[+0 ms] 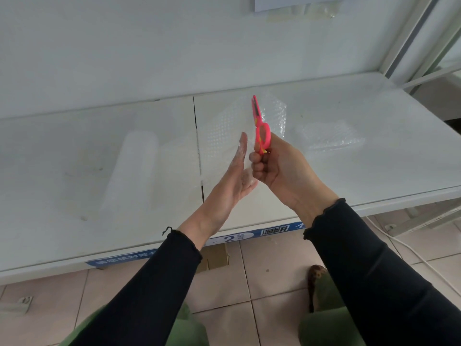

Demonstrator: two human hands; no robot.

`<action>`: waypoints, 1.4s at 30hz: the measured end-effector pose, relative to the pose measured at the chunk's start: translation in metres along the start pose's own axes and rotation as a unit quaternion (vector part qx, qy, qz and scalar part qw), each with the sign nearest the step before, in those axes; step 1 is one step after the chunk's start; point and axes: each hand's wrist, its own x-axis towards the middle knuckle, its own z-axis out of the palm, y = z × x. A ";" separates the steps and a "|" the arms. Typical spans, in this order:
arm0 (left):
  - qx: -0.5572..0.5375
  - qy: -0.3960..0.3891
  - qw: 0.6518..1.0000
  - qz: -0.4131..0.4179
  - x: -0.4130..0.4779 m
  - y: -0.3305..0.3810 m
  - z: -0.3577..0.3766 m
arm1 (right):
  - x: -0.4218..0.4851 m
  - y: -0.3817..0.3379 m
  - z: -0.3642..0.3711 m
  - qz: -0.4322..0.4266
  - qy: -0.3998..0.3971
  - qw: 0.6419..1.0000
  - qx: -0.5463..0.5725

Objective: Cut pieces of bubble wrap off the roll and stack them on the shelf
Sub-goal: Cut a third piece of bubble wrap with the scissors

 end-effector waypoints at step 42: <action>0.051 -0.023 0.998 -0.037 -0.014 -0.008 0.005 | 0.025 -0.018 -0.017 0.005 0.028 1.000 0.000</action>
